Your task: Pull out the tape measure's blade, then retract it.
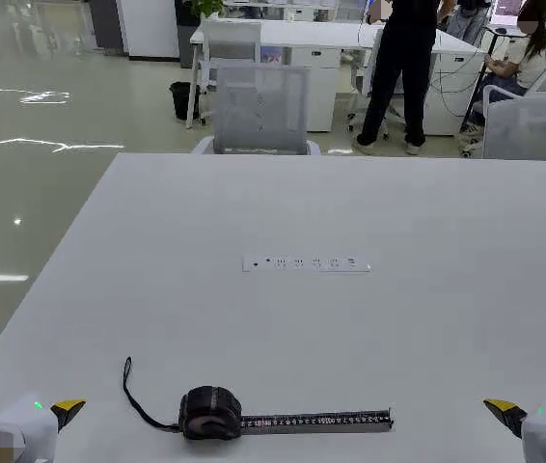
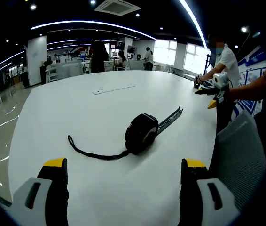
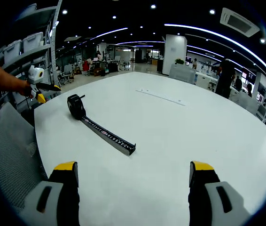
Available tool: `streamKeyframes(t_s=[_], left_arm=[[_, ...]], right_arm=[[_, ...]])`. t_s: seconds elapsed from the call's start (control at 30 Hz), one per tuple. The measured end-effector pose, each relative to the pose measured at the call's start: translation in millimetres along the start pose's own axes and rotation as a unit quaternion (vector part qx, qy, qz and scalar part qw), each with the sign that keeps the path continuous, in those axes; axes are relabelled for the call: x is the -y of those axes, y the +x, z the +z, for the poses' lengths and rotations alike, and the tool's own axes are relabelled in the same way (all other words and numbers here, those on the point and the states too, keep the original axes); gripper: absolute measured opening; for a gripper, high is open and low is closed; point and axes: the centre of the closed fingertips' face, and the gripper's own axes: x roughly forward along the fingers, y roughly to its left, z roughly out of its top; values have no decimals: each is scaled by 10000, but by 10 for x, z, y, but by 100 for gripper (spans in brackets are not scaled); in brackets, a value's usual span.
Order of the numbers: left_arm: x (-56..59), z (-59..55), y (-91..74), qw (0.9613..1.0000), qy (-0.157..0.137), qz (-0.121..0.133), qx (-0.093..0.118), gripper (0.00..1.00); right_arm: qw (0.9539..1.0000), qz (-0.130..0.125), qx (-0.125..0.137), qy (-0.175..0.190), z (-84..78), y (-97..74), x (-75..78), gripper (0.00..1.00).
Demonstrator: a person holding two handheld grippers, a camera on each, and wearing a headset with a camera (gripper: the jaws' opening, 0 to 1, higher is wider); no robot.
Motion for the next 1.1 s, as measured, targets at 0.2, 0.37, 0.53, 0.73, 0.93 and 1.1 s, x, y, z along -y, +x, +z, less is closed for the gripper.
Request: streamKeyframes(t_s=[0.2,0.37,0.53,0.73,0.93,1.1], left_arm=[[-5,-139,-54,9999,-83,28,-83,99],[33,-199,-122,9999,-136,29,-74,99],[27,-240,-173,9997,-241,46,-50,99],[46,-256,-232,9997,-221,76,-33,99],[9,-234,-334,9993,-314,171,77,99],[2,-206,-329,9993,-252,233,126,99]], right_arm=[[10000,18,-77,42,-132,-57,-46,100],[9999,-40,-158,-39,-233,-132,-62,100],[9996,-152,-243,19,-304,-213,-42,100],[9993,-215,-259,147,-358,-282,-57,100],[9993,-299,-139,187,-332,-401,-40,100],[9994,-279,-109,175,-351,-419,-30,100]])
